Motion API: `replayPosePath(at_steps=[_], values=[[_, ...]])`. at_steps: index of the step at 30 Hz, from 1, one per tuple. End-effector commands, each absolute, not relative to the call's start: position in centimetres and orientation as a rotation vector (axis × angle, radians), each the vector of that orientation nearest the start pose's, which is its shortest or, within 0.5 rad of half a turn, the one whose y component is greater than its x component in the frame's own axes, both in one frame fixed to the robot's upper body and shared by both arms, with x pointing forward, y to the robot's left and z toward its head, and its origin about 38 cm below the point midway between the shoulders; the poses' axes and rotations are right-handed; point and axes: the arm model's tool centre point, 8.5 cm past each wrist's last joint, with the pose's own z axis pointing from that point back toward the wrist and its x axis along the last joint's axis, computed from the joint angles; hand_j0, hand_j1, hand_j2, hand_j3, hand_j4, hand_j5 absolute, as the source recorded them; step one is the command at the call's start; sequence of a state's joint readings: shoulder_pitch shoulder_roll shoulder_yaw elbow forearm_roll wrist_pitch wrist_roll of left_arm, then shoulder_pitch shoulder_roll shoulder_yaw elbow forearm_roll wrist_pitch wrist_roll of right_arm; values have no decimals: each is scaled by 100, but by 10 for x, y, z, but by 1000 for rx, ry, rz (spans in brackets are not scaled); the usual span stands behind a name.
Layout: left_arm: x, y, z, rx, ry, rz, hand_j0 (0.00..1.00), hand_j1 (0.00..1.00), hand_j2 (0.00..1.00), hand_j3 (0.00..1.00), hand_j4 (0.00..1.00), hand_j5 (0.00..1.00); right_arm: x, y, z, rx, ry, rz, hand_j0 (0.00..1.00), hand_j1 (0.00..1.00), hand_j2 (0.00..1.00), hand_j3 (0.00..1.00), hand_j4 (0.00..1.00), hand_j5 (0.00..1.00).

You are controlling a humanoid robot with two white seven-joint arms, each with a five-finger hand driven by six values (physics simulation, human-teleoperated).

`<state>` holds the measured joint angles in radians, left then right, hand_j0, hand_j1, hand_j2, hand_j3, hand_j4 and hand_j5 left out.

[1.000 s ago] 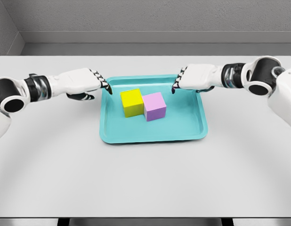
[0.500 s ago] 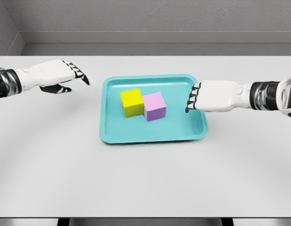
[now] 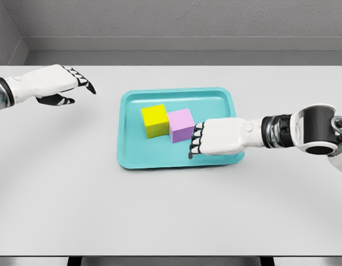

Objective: Push two cubes

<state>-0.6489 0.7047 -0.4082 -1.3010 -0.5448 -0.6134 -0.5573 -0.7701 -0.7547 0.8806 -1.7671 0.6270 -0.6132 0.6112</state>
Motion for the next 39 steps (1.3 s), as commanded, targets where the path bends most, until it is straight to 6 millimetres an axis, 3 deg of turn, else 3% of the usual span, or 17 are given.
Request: replayPosePath(at_steps=[1, 6, 18, 33, 39], values=[[469, 333, 230, 583, -1384, -1961, 69, 69, 69, 69, 69, 69, 378, -167, 212, 383, 1459, -2835, 77, 77, 77, 77, 77, 77], [469, 333, 230, 583, -1384, -1961, 69, 69, 69, 69, 69, 69, 380, -157, 214, 379, 1478, -2811, 77, 77, 77, 77, 77, 77], [470, 333, 231, 586, -1386, -1960, 69, 69, 69, 69, 69, 69, 403, -149, 191, 356, 1497, -2888, 77, 77, 77, 77, 77, 77], [470, 334, 233, 592, -1392, -1951, 69, 69, 69, 69, 69, 69, 398, -142, 189, 323, 1496, -2875, 71, 71, 71, 71, 71, 71], [470, 335, 233, 593, -1394, -1948, 69, 69, 69, 69, 69, 69, 397, -143, 195, 210, 1621, -2872, 73, 73, 73, 73, 73, 73]])
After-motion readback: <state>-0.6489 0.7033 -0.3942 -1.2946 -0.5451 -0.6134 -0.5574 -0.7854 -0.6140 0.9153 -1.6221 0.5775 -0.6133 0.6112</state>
